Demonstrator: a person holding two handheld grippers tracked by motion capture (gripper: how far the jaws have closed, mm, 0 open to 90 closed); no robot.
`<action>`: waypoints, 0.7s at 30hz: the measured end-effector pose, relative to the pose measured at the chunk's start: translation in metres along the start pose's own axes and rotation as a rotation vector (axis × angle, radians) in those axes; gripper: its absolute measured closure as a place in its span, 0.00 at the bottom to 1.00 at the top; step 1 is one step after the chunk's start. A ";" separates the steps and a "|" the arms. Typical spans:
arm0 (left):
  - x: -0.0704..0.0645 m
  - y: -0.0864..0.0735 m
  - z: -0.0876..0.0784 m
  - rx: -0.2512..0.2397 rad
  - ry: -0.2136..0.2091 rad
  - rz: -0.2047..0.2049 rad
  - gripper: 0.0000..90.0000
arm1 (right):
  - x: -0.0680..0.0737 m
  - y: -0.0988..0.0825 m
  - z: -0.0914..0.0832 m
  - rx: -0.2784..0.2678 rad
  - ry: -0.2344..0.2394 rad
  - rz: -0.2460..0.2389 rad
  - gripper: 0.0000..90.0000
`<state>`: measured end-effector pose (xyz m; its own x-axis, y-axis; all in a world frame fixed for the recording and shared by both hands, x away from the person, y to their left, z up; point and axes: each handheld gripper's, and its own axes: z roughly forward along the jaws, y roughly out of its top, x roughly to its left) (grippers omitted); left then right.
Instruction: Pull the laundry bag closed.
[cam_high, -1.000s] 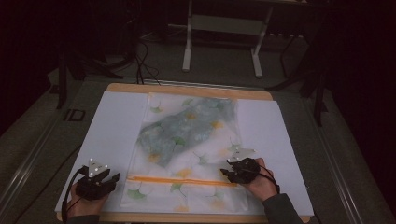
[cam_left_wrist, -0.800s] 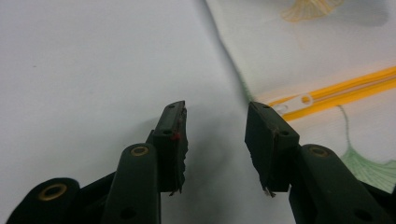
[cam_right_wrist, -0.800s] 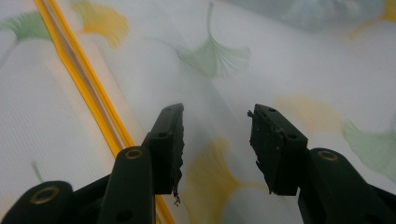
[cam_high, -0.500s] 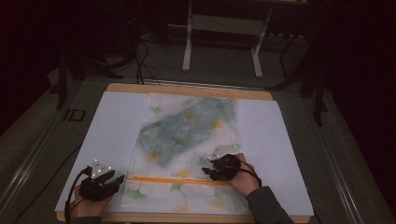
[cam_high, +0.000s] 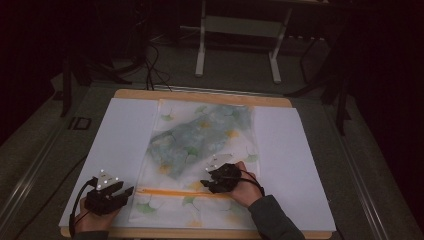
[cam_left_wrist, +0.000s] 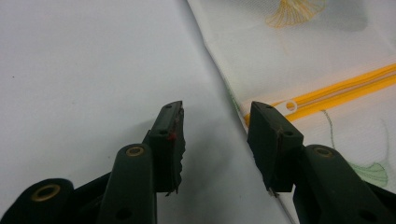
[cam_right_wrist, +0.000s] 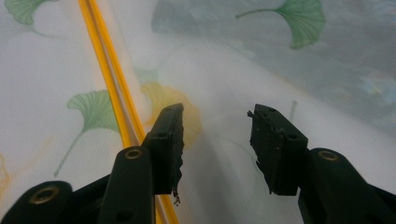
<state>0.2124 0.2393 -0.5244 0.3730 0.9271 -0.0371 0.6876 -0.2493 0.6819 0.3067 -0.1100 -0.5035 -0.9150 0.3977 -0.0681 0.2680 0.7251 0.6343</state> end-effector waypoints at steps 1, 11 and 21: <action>0.000 0.000 0.000 0.003 -0.001 0.004 0.62 | 0.001 0.002 0.002 -0.002 0.002 -0.002 0.60; 0.000 0.001 0.000 0.005 -0.017 0.014 0.66 | 0.012 0.017 0.014 -0.007 0.046 -0.035 0.61; 0.003 0.000 -0.002 0.001 -0.012 0.002 0.66 | 0.023 0.033 0.025 -0.017 0.082 -0.061 0.61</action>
<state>0.2126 0.2429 -0.5232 0.3823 0.9230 -0.0446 0.6872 -0.2517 0.6815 0.3023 -0.0636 -0.5033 -0.9511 0.3056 -0.0445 0.2066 0.7367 0.6439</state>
